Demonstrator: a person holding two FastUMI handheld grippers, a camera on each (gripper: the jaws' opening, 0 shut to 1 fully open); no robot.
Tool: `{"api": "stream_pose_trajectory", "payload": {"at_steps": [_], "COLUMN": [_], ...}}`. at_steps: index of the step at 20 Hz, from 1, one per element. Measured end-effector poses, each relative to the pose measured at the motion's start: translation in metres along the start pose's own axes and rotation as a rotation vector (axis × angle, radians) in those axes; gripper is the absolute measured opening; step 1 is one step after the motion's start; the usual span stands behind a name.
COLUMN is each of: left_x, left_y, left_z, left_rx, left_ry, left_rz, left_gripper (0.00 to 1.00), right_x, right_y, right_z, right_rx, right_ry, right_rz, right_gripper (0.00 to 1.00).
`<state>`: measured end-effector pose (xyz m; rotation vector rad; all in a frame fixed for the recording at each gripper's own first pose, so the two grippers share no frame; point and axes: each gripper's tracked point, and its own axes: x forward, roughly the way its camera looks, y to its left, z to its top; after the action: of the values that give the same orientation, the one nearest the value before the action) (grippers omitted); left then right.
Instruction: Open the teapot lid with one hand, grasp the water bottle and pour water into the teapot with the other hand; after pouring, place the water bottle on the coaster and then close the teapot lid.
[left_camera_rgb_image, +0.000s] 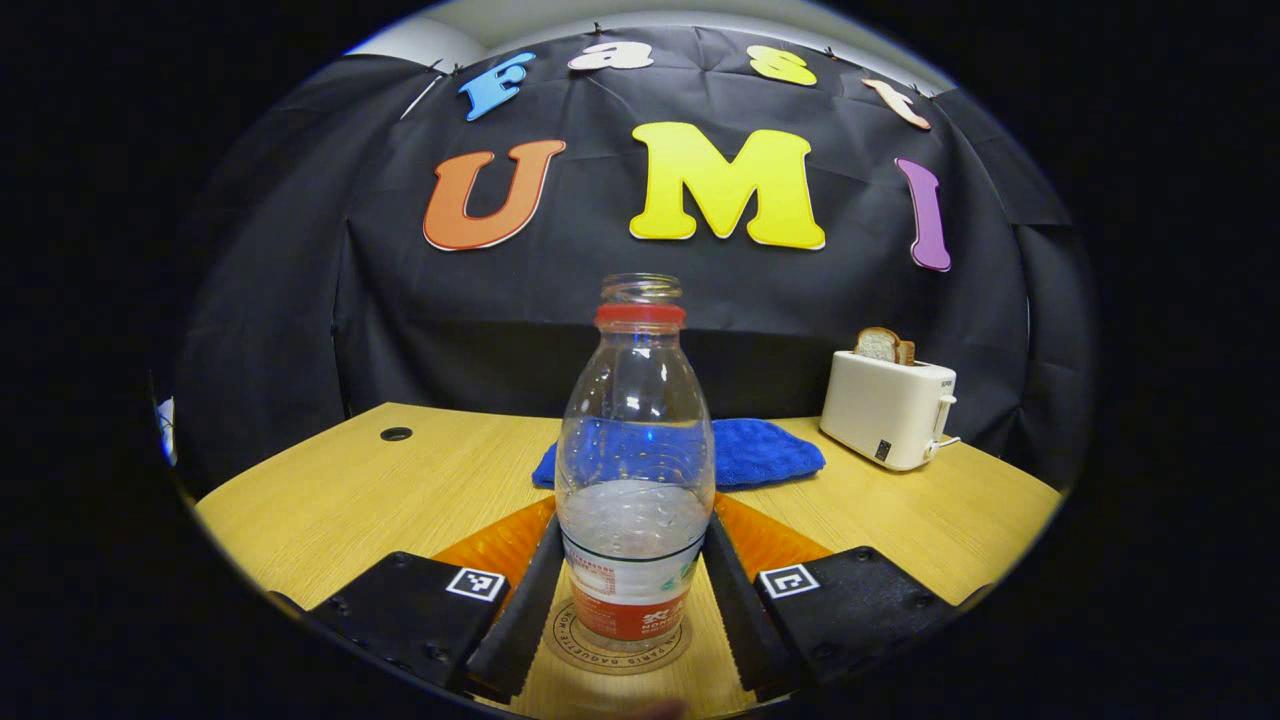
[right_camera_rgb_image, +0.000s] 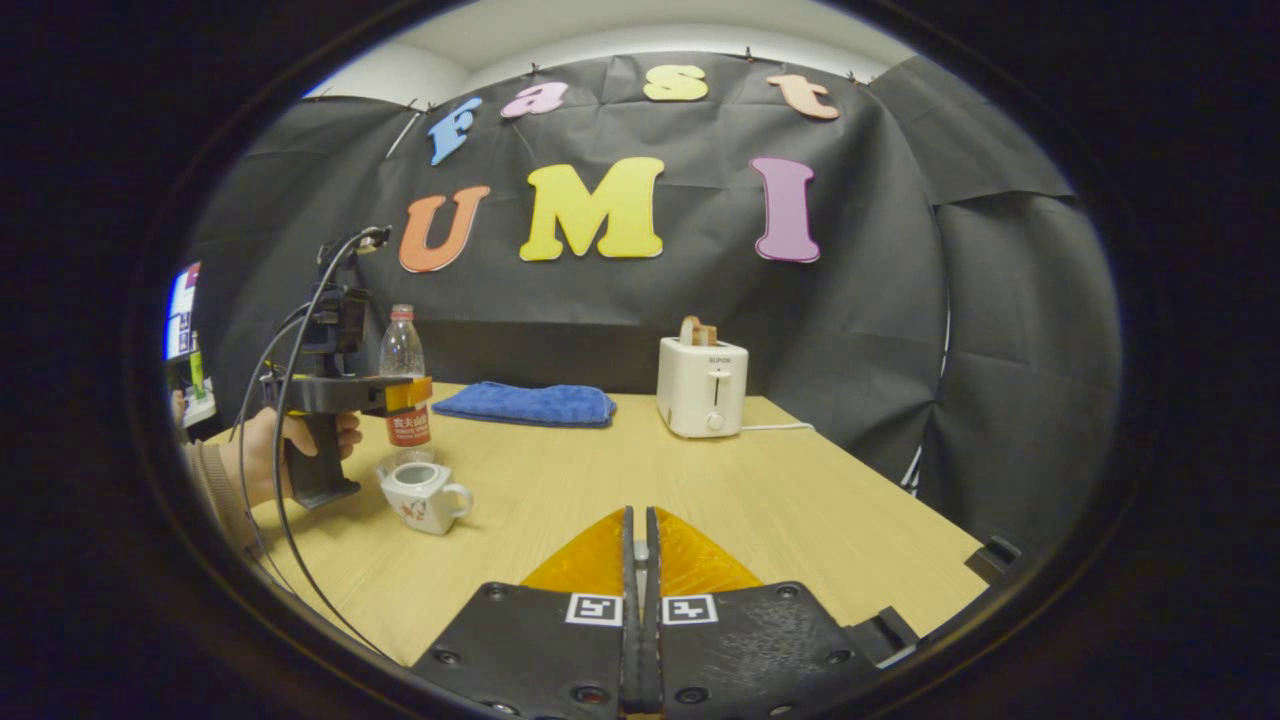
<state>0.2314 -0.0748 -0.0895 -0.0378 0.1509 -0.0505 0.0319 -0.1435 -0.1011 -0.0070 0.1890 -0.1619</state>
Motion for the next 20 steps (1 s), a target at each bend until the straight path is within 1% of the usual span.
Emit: {"api": "stream_pose_trajectory", "payload": {"at_steps": [2, 8, 10, 12, 13, 16, 17, 19, 20], "left_x": [-0.003, -0.003, -0.007, -0.015, -0.018, -0.032, -0.039, -0.054, -0.063], "left_y": [0.005, 0.005, 0.005, 0.0, -0.002, 0.001, 0.002, 0.003, 0.005], "left_z": [-0.002, -0.008, -0.006, -0.005, -0.002, 0.006, 0.01, 0.021, 0.023], "left_rx": [0.018, 0.028, 0.029, 0.021, 0.017, 0.006, 0.003, -0.001, -0.002], "left_ry": [0.018, 0.051, 0.045, 0.038, 0.029, 0.001, -0.006, -0.033, -0.037], "left_rz": [0.015, -0.001, -0.004, -0.022, -0.029, -0.019, -0.017, -0.021, -0.024], "left_gripper": [0.77, 0.79, 0.79, 0.81, 0.84, 0.88, 0.96, 1.0, 0.97], "right_x": [-0.001, -0.004, -0.005, -0.006, -0.006, -0.007, -0.008, -0.01, -0.011], "right_y": [0.002, 0.01, 0.011, 0.013, 0.015, 0.019, 0.019, 0.021, 0.021], "right_z": [0.001, 0.002, 0.003, 0.002, 0.003, 0.006, 0.009, 0.012, 0.018], "right_rx": [-0.003, -0.025, -0.028, -0.031, -0.033, -0.031, -0.009, 0.021, 0.03], "right_ry": [-0.002, -0.01, -0.011, -0.012, -0.012, -0.022, -0.024, -0.021, -0.025], "right_rz": [0.002, 0.01, 0.012, 0.015, 0.016, 0.049, 0.071, 0.101, 0.107], "right_gripper": [0.0, 0.0, 0.0, 0.0, 0.0, 0.0, 0.0, 0.0, 0.0]}}
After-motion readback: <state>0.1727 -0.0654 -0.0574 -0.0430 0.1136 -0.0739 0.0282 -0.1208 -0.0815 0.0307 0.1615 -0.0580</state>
